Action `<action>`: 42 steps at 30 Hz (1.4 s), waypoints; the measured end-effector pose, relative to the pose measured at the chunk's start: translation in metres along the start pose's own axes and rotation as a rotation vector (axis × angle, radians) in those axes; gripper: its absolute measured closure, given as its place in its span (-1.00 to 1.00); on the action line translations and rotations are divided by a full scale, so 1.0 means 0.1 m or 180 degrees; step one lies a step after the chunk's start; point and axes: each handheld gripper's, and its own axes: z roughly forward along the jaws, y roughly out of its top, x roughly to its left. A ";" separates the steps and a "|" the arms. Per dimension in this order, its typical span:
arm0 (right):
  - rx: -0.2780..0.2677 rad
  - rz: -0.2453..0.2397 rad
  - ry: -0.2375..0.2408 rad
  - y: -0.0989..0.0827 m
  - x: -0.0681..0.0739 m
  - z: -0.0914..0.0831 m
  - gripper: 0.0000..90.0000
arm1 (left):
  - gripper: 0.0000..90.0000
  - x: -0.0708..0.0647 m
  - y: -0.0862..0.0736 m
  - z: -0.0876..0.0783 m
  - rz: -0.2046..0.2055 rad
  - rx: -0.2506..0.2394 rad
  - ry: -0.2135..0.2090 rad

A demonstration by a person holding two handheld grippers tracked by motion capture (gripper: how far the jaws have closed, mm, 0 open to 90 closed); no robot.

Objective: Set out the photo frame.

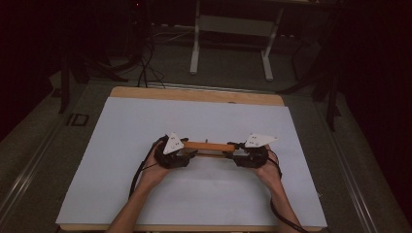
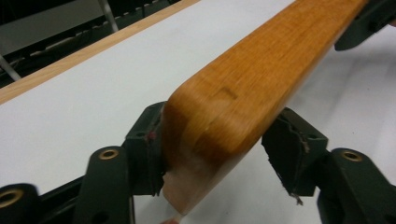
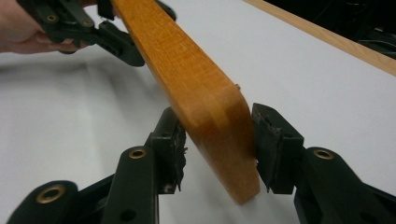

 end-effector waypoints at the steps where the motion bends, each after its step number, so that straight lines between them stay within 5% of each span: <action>1: -0.0022 0.0052 0.0017 -0.01 -0.01 0.00 0.20 | -0.02 -0.01 0.00 0.00 0.0016 0.0017 0.0027; 9: -0.0060 0.0117 -0.0078 0.01 0.00 0.03 0.17 | 0.03 -0.05 0.02 -0.01 0.0141 0.0083 0.0145; 19: -0.0064 0.0104 -0.0116 0.03 0.03 0.03 0.18 | 0.07 -0.03 0.05 -0.07 0.0126 0.0079 0.0063; 42: -0.0114 0.0216 -0.0019 0.15 0.11 -0.04 0.21 | 0.11 0.04 0.13 -0.25 -0.0159 0.0037 -0.0211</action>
